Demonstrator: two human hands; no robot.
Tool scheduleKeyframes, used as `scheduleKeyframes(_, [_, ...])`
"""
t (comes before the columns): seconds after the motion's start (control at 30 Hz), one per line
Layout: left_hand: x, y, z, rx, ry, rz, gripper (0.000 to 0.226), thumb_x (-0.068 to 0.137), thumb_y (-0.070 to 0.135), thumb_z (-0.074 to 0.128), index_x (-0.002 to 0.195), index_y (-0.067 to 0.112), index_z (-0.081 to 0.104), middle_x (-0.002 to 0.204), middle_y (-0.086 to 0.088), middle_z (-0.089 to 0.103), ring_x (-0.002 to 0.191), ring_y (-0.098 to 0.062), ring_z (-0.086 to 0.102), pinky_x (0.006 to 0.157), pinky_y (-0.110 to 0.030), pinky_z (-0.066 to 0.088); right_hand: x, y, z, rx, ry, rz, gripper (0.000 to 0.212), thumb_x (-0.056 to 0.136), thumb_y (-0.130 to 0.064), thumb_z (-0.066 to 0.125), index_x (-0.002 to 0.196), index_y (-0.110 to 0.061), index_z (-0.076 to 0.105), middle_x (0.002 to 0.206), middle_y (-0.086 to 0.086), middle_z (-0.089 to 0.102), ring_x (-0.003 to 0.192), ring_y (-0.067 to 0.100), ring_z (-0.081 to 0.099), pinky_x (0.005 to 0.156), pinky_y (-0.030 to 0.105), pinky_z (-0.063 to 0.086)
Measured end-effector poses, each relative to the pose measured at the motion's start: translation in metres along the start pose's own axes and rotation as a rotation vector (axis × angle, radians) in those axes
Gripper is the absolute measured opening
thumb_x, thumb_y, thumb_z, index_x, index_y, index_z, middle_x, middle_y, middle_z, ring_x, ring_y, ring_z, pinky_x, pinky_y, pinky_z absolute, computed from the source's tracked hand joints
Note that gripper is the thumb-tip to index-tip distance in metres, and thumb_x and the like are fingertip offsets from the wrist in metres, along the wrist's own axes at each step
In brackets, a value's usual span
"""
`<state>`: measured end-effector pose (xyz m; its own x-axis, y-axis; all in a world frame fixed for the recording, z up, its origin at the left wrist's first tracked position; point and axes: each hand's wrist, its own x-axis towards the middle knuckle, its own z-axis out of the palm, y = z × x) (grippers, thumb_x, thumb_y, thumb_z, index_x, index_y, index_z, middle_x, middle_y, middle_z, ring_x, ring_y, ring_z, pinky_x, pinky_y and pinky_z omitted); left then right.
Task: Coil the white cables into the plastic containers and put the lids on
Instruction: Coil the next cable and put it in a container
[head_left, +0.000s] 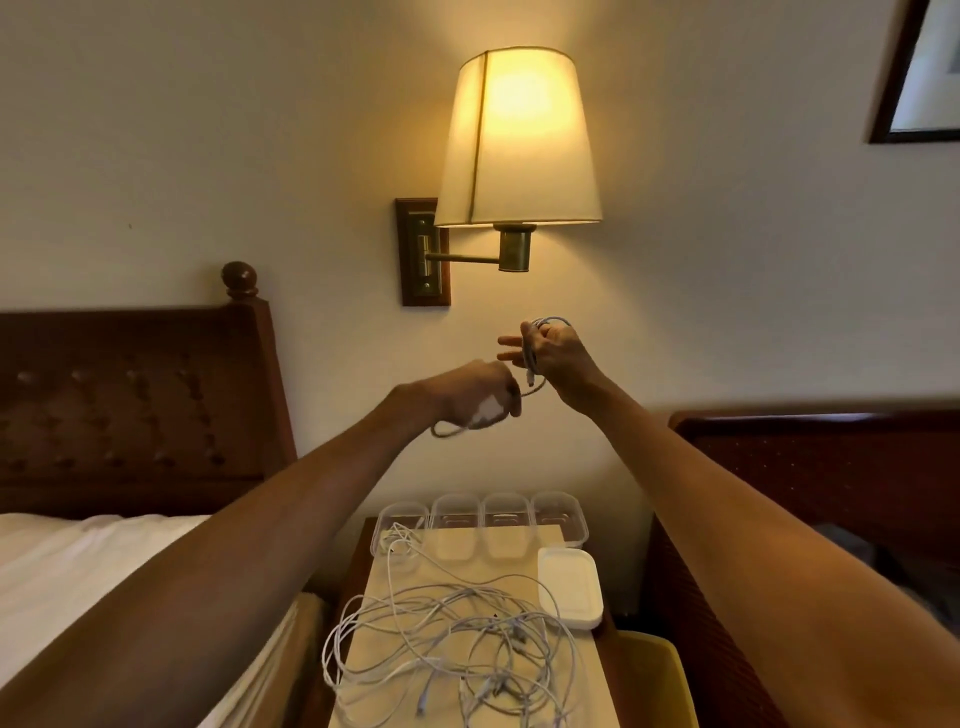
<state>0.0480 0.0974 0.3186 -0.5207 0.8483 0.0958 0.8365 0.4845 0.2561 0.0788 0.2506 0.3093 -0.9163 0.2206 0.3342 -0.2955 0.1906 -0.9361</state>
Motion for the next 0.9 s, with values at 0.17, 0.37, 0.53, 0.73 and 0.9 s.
scheduleKeyframes(0.17, [-0.007, -0.015, -0.036, 0.171, 0.066, 0.062, 0.019, 0.097, 0.016, 0.058, 0.108, 0.015, 0.073, 0.098, -0.004, 0.071, 0.08, -0.017, 0.064, 0.072, -0.033, 0.053, -0.013, -0.005, 0.009, -0.211, -0.172, 0.071, 0.035, 0.106, -0.019, 0.034, 0.095, 0.004, 0.058, 0.087, 0.012, 0.068, 0.075, 0.019, 0.067, 0.068, 0.025, 0.052])
scheduleKeyframes(0.37, [-0.019, -0.03, -0.059, 0.158, 0.203, 0.12, 0.016, 0.093, 0.027, 0.067, 0.102, 0.018, 0.076, 0.09, 0.006, 0.071, 0.082, -0.009, 0.063, 0.071, -0.026, 0.048, -0.02, -0.005, 0.011, -0.216, -0.374, 0.24, 0.051, 0.107, -0.031, 0.026, 0.094, 0.0, 0.064, 0.075, 0.007, 0.063, 0.054, 0.011, 0.051, 0.056, 0.022, 0.042])
scheduleKeyframes(0.53, [-0.02, -0.044, -0.062, 0.119, 0.32, 0.138, 0.019, 0.092, 0.03, 0.067, 0.103, 0.017, 0.076, 0.091, 0.007, 0.071, 0.084, -0.007, 0.061, 0.068, -0.022, 0.04, -0.028, -0.014, 0.011, 0.05, -0.42, 0.35, 0.063, 0.1, -0.056, 0.027, 0.08, -0.005, 0.057, 0.056, -0.003, 0.05, 0.045, 0.007, 0.037, 0.044, 0.017, 0.034])
scheduleKeyframes(0.73, [-0.026, -0.055, -0.06, 0.09, 0.433, 0.131, 0.02, 0.095, 0.026, 0.063, 0.106, 0.012, 0.074, 0.09, 0.005, 0.068, 0.081, -0.005, 0.057, 0.071, -0.024, 0.041, -0.028, -0.017, 0.007, 0.301, -0.434, 0.406, 0.046, 0.101, -0.044, 0.038, 0.067, -0.013, 0.045, 0.055, -0.005, 0.033, 0.045, 0.006, 0.026, 0.041, 0.017, 0.025])
scheduleKeyframes(0.9, [-0.037, -0.072, -0.049, 0.056, 0.494, 0.055, 0.019, 0.099, 0.025, 0.059, 0.104, 0.013, 0.073, 0.075, 0.019, 0.056, 0.071, -0.001, 0.056, 0.066, -0.027, 0.043, -0.03, -0.013, 0.002, 0.428, -0.392, 0.374, 0.043, 0.102, -0.041, 0.041, 0.066, -0.017, 0.042, 0.054, -0.006, 0.031, 0.044, 0.007, 0.026, 0.041, 0.019, 0.028])
